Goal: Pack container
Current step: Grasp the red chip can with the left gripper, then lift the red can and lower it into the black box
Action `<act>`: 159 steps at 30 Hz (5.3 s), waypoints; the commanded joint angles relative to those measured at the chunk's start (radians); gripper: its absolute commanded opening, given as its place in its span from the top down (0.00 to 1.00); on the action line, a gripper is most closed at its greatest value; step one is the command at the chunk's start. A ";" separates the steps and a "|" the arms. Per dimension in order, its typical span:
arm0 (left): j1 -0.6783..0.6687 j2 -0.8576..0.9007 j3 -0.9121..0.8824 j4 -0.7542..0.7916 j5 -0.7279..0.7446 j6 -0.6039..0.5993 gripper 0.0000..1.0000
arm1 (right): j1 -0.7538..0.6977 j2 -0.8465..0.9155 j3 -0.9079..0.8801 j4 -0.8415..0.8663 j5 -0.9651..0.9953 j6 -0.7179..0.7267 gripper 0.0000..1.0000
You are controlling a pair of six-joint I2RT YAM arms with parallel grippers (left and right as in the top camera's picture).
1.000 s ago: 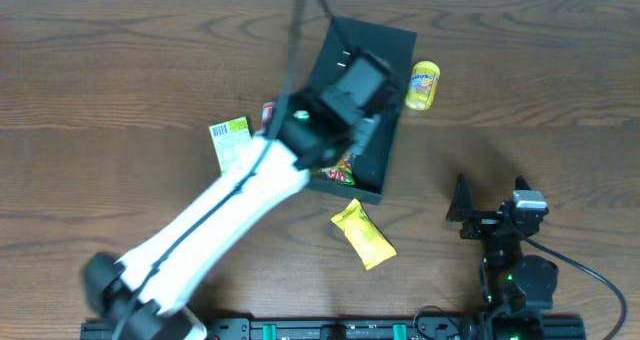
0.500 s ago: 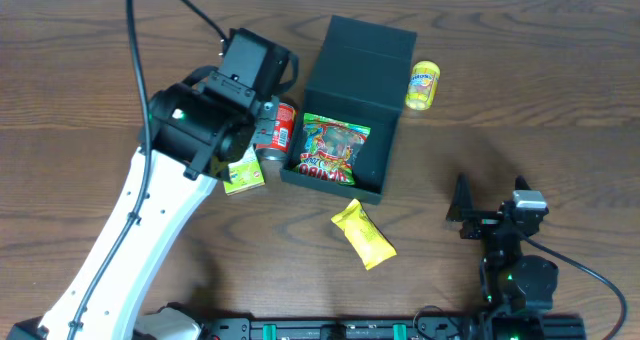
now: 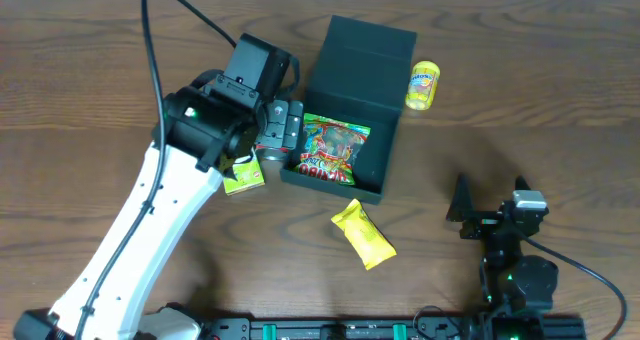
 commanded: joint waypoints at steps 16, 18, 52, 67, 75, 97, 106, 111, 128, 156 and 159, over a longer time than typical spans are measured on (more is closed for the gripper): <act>0.097 0.362 -0.094 0.251 0.038 0.187 0.07 | 0.014 -0.005 -0.002 -0.005 0.003 0.012 0.01; 0.106 0.387 -0.094 0.257 0.045 0.186 0.07 | 0.014 -0.005 -0.002 -0.005 0.003 0.012 0.01; 0.132 0.533 -0.133 0.304 0.240 0.186 0.04 | 0.014 -0.005 -0.002 -0.005 0.003 0.012 0.01; 0.131 0.533 -0.151 0.335 0.266 0.180 0.00 | 0.014 -0.005 -0.002 -0.005 0.003 0.012 0.01; 0.128 0.533 -0.151 0.336 0.266 0.160 0.17 | 0.014 -0.005 -0.002 -0.005 0.003 0.012 0.01; 0.128 0.514 -0.147 0.315 0.264 0.163 0.41 | 0.014 -0.005 -0.002 -0.005 0.003 0.012 0.01; 0.128 0.405 -0.144 0.282 0.257 0.163 0.41 | 0.014 -0.005 -0.002 -0.005 0.003 0.012 0.01; 0.124 0.294 -0.144 0.259 0.258 0.140 0.41 | 0.014 -0.005 -0.002 -0.005 0.003 0.012 0.01; -0.193 0.166 -0.144 0.290 0.242 -0.088 0.44 | 0.014 -0.005 -0.002 -0.005 0.003 0.012 0.01; -0.375 0.393 -0.145 0.481 0.134 -0.249 0.43 | 0.014 -0.005 -0.002 -0.005 0.003 0.012 0.01; -0.375 0.397 -0.145 0.481 0.134 -0.280 0.43 | 0.014 -0.005 -0.002 -0.005 0.003 0.012 0.01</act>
